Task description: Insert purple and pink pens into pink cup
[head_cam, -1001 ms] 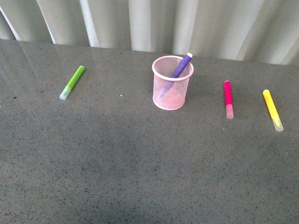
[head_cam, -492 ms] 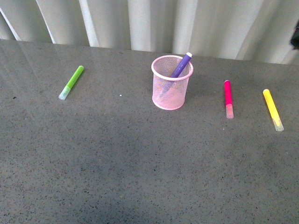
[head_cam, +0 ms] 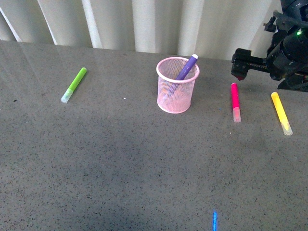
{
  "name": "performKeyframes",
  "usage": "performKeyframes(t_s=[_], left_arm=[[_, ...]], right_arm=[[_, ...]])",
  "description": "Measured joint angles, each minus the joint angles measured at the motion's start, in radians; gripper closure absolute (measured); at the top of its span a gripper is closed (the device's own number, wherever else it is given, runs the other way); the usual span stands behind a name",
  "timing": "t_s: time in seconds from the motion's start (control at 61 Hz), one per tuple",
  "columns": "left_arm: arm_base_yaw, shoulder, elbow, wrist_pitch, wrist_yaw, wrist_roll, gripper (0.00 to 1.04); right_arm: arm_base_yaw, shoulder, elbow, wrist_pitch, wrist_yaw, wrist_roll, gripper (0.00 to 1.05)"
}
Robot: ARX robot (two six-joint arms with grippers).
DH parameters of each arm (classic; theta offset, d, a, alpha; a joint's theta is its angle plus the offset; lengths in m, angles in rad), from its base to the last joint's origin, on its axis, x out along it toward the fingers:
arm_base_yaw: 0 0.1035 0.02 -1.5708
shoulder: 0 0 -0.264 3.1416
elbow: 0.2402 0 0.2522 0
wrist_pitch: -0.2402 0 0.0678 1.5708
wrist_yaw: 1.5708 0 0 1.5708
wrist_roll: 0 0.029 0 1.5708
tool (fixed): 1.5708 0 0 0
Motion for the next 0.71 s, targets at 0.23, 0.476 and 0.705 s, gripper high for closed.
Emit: performKeyframes(t_s=[0.23,0.476,0.705], left_arm=[[0.0,0.0,0.0,0.0,0.0,0.0,0.07],[0.0,0.0,0.0,0.0,0.0,0.0,0.07],[0.0,0.0,0.0,0.0,0.0,0.0,0.07]], right_arm=[[0.008,0.092,0.105,-0.011,-0.021,0.026,0.07],[0.038,0.2,0.198,-0.027,-0.034,0.044,0.07],[0.052,0.238,0.26,-0.04,-0.027,0.048,0.07]])
